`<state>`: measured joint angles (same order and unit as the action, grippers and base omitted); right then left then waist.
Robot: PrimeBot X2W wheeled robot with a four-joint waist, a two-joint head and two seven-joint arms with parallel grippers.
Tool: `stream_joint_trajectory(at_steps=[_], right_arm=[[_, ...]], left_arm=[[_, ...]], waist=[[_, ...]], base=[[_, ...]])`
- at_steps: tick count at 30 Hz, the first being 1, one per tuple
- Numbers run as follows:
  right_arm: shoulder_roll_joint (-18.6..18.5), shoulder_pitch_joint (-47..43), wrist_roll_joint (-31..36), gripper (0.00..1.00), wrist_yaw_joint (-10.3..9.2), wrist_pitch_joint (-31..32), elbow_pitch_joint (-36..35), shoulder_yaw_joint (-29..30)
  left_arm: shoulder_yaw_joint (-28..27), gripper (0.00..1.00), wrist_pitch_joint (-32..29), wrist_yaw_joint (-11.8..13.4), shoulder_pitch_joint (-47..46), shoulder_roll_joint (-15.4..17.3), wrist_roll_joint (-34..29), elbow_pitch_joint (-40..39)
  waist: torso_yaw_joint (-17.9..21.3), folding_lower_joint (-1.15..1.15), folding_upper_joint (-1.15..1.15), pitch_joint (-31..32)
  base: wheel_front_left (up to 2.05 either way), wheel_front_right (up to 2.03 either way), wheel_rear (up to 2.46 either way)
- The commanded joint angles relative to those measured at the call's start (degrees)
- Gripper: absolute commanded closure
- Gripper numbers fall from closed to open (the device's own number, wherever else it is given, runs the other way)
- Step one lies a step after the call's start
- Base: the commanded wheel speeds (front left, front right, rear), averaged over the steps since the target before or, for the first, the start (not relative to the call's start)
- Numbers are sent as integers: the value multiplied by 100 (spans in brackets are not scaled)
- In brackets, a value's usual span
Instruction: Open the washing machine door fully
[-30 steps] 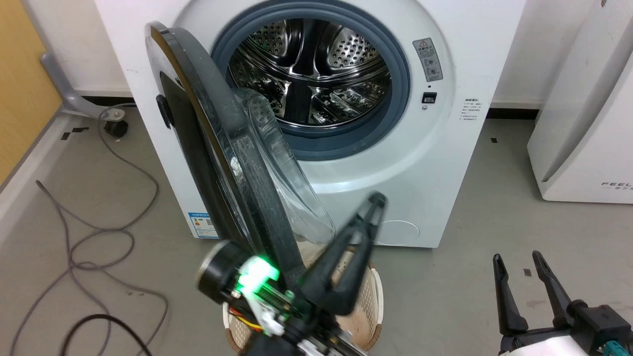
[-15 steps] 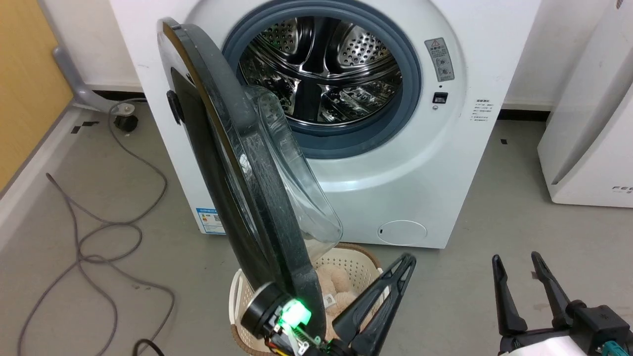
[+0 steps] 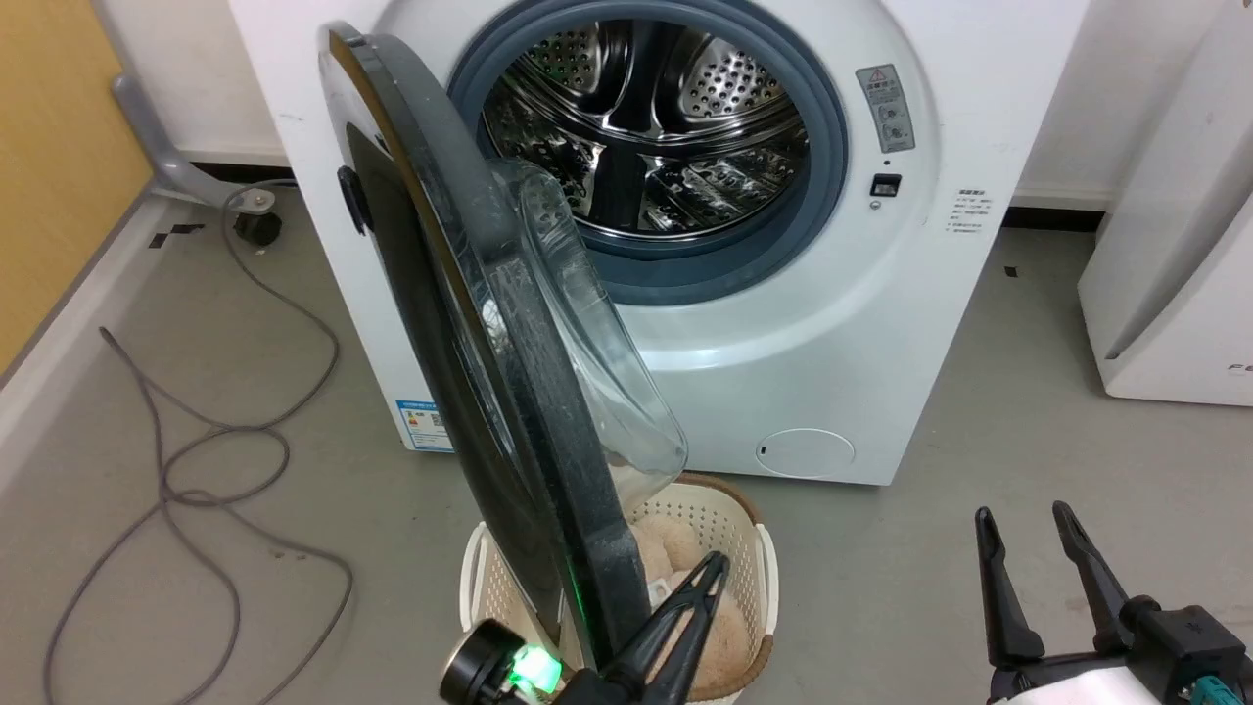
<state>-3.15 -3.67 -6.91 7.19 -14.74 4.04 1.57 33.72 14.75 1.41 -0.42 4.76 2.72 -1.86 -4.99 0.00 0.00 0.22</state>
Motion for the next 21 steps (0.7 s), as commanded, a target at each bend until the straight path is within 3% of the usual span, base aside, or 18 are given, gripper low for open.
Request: stream_joint_trajectory(at_steps=[1, 6, 21], right_arm=[[27, -100, 61, 0, 30, -26, 22, 12], [27, -110, 85, 0, 30, -26, 47, 64], [27, -161, -12, 0, 30, -26, 48, 60]], left_arm=[[-60, 100, 25, 31, 97, 51, 11, 26], [-406, 100, 25, 165, 283, 158, 50, 28], [-709, 100, 25, 316, 717, 305, 45, -307]], waist=[[-26, 0, 0, -6], [-287, 0, 0, -33], [-1078, 0, 0, -72]], base=[[0, 0, 0], [0, 0, 0], [0, 0, 0]])
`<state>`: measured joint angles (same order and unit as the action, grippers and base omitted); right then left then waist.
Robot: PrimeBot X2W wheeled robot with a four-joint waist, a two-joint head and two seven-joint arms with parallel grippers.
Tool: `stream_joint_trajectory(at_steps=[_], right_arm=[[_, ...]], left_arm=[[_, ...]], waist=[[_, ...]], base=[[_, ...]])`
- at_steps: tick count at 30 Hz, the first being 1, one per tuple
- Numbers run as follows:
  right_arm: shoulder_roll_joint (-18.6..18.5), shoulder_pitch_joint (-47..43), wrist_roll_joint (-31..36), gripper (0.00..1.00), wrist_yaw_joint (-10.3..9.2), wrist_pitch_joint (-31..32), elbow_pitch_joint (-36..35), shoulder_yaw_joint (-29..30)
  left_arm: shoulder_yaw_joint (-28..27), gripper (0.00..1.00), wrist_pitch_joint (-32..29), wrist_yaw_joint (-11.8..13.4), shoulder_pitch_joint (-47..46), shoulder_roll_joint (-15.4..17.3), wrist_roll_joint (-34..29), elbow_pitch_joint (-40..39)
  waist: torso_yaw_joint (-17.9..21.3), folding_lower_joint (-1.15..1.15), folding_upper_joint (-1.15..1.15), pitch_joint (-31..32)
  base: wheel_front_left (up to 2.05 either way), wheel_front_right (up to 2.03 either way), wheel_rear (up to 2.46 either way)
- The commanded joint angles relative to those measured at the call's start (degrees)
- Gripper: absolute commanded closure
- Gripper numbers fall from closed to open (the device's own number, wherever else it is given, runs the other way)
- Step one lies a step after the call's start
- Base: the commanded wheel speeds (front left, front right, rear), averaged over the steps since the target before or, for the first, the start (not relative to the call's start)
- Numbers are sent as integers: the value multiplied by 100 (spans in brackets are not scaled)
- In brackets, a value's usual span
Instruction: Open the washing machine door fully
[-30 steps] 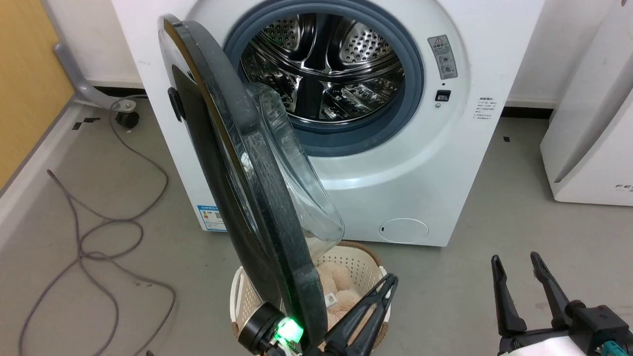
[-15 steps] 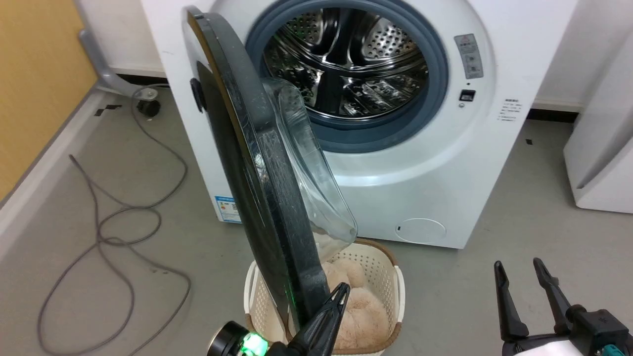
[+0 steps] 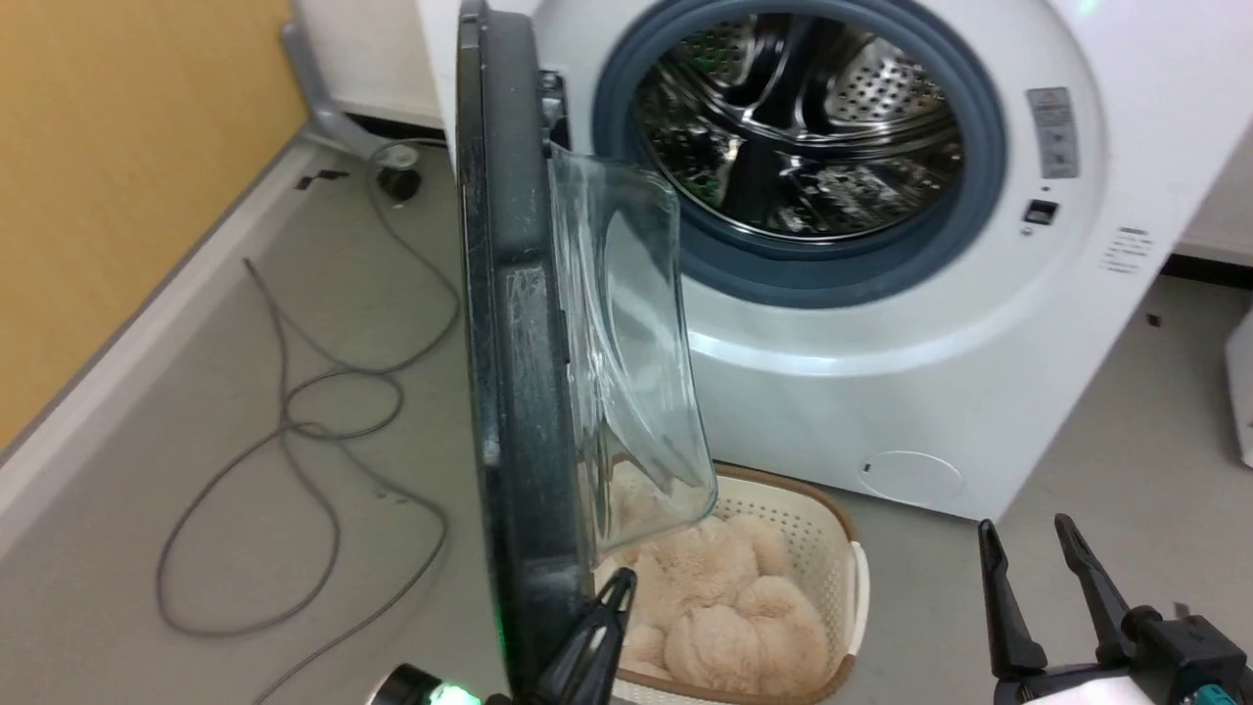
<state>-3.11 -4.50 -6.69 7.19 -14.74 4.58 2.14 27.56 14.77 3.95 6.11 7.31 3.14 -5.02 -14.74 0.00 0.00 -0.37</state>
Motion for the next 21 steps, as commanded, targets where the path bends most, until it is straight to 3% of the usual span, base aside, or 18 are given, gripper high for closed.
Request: stream_joint_trajectory(at_steps=[1, 7, 14, 21], right_arm=[[24, -72, -43, 0, 30, -26, -9, 6], [24, -55, -55, 0, 30, -26, -20, 6], [24, -16, -51, 0, 30, -26, -25, -3], [24, 32, -24, 0, 30, -26, -11, -27]], left_arm=[[-118, 100, 23, 76, 78, 52, 7, 7], [-417, 100, 23, 226, 110, 88, 39, -33], [-1151, 100, 23, 547, 286, 215, 208, -27], [-1998, 100, 23, 505, 199, 290, 702, 237]], waist=[[-155, 0, 0, -19], [-402, 0, 0, -72], [-476, 0, 0, -161], [-425, 0, 0, -288]], base=[[0, 0, 0], [0, 0, 0], [0, 0, 0], [0, 0, 0]])
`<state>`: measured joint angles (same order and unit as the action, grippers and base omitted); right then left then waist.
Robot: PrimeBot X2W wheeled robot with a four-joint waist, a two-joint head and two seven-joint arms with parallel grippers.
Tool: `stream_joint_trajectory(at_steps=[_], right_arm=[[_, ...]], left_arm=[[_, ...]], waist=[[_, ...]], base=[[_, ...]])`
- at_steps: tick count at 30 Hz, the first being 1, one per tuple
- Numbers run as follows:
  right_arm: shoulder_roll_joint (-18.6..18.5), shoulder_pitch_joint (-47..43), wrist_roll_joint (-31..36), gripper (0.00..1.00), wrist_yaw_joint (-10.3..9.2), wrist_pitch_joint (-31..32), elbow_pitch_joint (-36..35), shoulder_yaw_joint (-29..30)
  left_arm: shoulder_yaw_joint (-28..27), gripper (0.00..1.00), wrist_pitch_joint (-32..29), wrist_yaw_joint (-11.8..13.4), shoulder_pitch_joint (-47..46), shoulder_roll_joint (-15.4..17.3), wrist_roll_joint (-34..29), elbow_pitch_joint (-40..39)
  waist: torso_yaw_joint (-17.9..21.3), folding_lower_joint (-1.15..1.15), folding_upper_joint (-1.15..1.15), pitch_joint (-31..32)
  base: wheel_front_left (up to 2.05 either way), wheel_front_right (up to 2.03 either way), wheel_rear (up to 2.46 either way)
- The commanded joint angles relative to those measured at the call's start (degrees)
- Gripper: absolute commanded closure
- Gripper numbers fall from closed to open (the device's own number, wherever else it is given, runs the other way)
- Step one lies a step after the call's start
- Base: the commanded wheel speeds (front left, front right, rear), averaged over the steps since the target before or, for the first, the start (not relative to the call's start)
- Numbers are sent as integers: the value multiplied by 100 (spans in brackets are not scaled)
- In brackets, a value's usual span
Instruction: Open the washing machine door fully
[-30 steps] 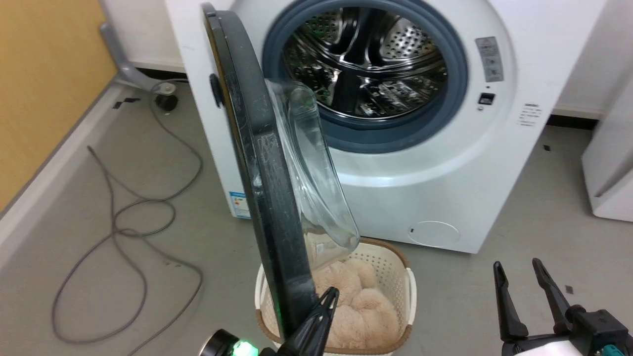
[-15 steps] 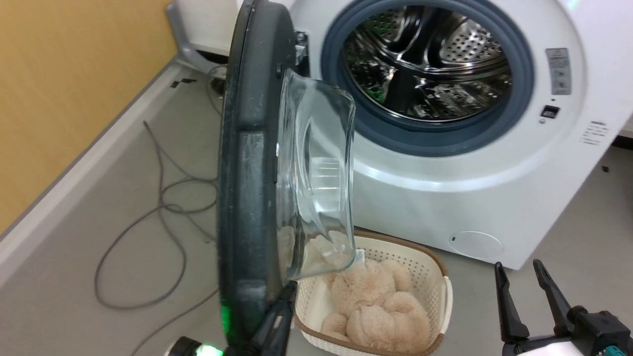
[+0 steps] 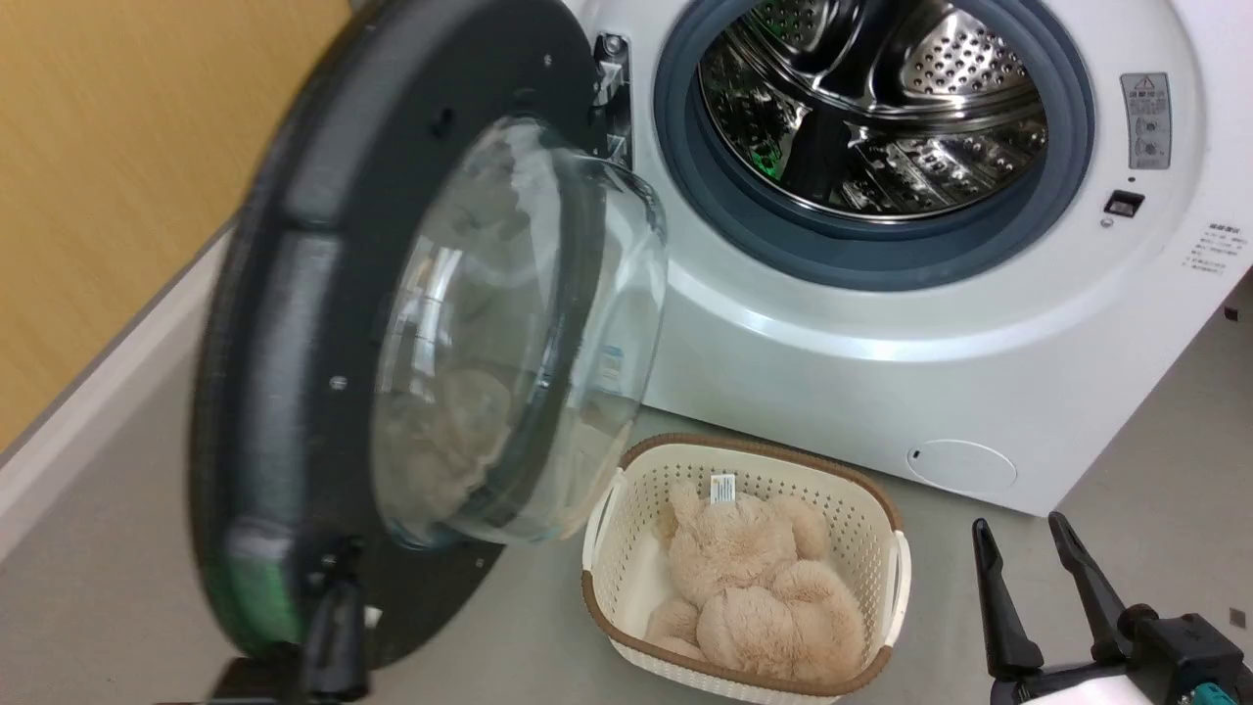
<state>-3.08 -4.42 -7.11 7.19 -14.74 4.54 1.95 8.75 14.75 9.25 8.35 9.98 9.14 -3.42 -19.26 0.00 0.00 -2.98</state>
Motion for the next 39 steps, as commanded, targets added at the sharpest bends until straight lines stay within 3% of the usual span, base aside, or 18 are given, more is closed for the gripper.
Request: stream_joint_trajectory(at_steps=[1, 6, 13, 21, 39], right_arm=[[20, 39, 27, 0, 30, -26, -2, -16], [20, 119, 100, 0, 30, -26, 13, -14], [20, 204, 159, 0, 30, -26, -3, 29], [20, 354, 221, 0, 30, -26, 1, 40], [20, 569, 298, 0, 30, -26, 67, 56]], left_arm=[[-263, 100, 25, -40, -87, 61, 149, 121], [-833, 100, 25, -77, -361, 288, 245, 495], [-1495, 100, 25, -37, -725, 343, 466, 695], [-2254, 100, 25, -224, -1392, 553, 683, 1239], [-3019, 100, 25, -525, -2415, 936, 728, 2697]], waist=[[46, 0, 0, -44], [148, 0, 0, -180], [257, 0, 0, -366], [357, 0, 0, -606], [542, 0, 0, -807]], base=[[0, 0, 0], [0, 0, 0], [0, 0, 0], [0, 0, 0], [0, 0, 0]])
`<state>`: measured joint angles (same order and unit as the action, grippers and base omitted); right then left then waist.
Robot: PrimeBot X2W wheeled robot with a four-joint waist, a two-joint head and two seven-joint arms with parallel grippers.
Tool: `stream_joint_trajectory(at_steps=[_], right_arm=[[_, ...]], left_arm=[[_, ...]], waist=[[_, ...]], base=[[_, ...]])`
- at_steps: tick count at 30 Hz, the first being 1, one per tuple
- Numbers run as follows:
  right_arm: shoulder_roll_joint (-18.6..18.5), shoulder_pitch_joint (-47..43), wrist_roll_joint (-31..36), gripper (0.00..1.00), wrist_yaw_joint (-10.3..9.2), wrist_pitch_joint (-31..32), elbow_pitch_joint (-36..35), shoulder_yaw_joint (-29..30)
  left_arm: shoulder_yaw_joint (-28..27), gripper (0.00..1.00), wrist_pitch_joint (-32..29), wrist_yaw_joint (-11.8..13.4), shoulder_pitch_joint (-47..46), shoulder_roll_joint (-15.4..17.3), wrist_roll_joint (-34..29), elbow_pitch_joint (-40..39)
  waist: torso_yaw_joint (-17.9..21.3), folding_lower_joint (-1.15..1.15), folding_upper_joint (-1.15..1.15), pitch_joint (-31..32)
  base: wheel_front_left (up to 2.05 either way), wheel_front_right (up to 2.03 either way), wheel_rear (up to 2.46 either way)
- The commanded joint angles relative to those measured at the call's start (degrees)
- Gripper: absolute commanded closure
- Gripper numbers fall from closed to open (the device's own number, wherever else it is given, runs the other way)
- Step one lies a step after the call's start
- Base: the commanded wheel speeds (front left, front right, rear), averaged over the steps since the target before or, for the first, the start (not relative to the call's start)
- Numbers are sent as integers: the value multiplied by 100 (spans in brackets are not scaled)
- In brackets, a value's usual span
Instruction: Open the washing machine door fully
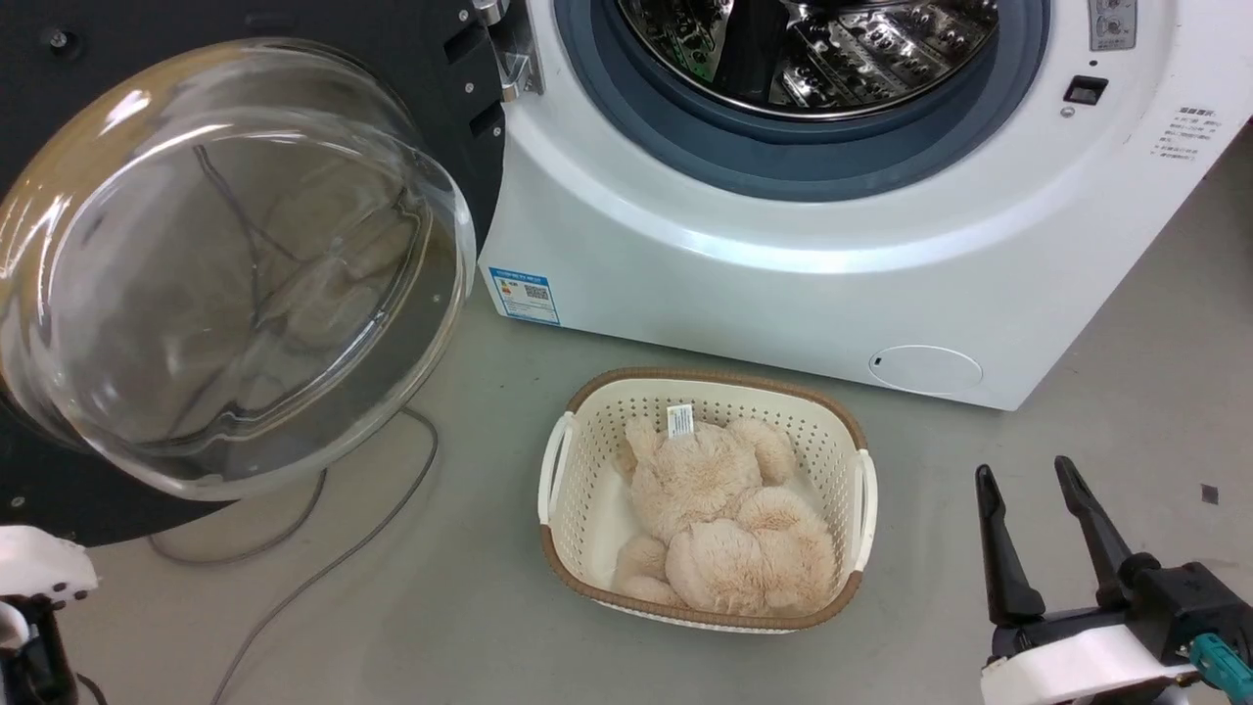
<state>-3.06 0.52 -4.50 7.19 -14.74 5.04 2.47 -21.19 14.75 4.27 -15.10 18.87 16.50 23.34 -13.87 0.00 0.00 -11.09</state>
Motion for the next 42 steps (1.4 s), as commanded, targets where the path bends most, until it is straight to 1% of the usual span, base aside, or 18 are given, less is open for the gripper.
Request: stream_joint_trajectory(at_steps=[1, 6, 10, 15, 20, 24, 26, 31, 37, 42], right_arm=[[18, 76, 44, 0, 30, -26, 25, -2], [18, 88, 52, 0, 30, -26, 48, -32], [18, 54, 42, 0, 30, -26, 68, -23], [18, -44, 2, 0, 30, -26, 97, -6], [18, -176, -52, 0, 30, -26, 81, 53], [18, -268, -100, 0, 30, -26, 57, 108], [18, -311, -100, 0, 30, -26, 41, 107], [18, -348, -93, 0, 30, -26, -60, 145], [18, -386, -78, 0, 30, -26, -177, 156], [18, -428, -43, 0, 30, -26, -268, 148]], left_arm=[[-28, 100, 25, -43, -114, 71, -32, 96], [-89, 100, 25, -71, -237, 120, -109, 369], [-148, 100, 25, -141, -195, 67, -157, 335], [-197, 100, 25, -270, 29, -87, -272, -37], [-176, 100, 25, -418, 306, -360, -383, -575], [-27, 100, 25, -481, 544, -587, -592, -1060], [24, 100, 25, -550, 646, -738, -573, -1270], [325, 100, 25, -695, 884, -1004, -742, -1794], [744, 100, 25, -776, 1096, -1318, -868, -2217], [1034, 100, 25, -809, 1232, -1436, -948, -2353]], waist=[[6, 0, 0, 10], [28, 0, 0, 55], [35, 0, 0, 140], [41, 0, 0, 336], [31, 0, 0, 655], [60, 0, 0, 932], [93, 0, 0, 1040], [217, 0, 0, 1149], [493, 0, 0, 1207], [775, 0, 0, 1242]], base=[[0, 0, 0], [0, 0, 0], [0, 0, 0], [0, 0, 0], [0, 0, 0], [0, 0, 0], [0, 0, 0], [0, 0, 0], [0, 0, 0], [0, 0, 0]])
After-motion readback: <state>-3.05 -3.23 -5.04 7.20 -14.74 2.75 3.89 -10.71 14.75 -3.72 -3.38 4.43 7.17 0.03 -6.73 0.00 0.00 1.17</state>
